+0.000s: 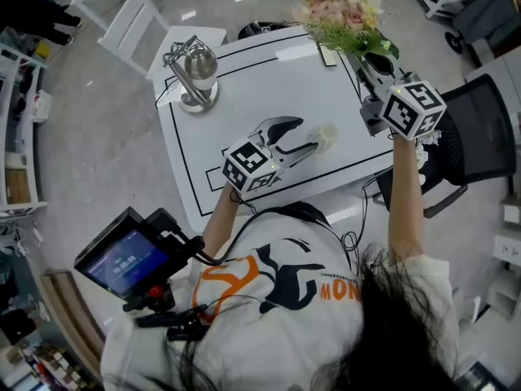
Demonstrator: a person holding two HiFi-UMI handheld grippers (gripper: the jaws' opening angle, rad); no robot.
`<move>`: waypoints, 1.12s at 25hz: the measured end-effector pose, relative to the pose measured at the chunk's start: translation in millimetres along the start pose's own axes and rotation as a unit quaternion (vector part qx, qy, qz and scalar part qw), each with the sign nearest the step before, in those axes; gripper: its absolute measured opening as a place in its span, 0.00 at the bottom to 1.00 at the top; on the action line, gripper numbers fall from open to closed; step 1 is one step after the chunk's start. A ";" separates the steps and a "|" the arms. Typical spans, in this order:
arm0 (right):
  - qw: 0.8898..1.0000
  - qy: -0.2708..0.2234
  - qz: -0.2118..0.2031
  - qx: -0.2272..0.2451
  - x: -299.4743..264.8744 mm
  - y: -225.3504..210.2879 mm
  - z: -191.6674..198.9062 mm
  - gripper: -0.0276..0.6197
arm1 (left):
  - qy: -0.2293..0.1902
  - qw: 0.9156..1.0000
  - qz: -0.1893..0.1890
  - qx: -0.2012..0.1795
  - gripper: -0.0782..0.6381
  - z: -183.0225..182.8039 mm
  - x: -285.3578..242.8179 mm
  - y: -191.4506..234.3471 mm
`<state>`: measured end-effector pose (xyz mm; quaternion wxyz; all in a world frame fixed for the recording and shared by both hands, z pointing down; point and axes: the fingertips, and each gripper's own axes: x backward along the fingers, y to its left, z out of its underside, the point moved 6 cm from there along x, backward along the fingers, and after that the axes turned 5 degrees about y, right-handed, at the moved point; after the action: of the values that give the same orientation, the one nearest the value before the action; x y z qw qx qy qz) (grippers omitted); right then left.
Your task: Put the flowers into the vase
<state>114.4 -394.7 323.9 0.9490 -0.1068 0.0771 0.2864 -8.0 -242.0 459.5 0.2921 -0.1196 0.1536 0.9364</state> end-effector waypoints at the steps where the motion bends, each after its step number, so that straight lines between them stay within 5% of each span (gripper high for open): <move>1: 1.000 -0.005 0.007 -0.001 7.4 2.4 -1.1 0.13 | 0.005 1.000 0.006 -0.011 0.48 -0.3 -3.2 -3.0; 10: 0.995 -0.088 0.026 -0.042 55.6 28.9 -4.4 0.13 | 0.016 0.998 0.048 -0.048 0.51 -13.3 -25.7 -17.7; 16: 0.985 -0.164 -0.007 -0.058 68.8 54.1 -10.1 0.13 | 0.015 0.998 0.042 -0.052 0.50 -16.2 -35.1 -20.0; 28: 0.969 -0.227 -0.015 -0.095 80.8 87.7 -2.1 0.13 | 0.030 0.996 0.036 -0.072 0.50 -12.9 -47.7 -23.4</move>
<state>131.8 -281.3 291.2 0.9315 -0.1294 -0.1692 0.2950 45.6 -252.7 457.4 0.2441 -0.1625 0.0987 0.9509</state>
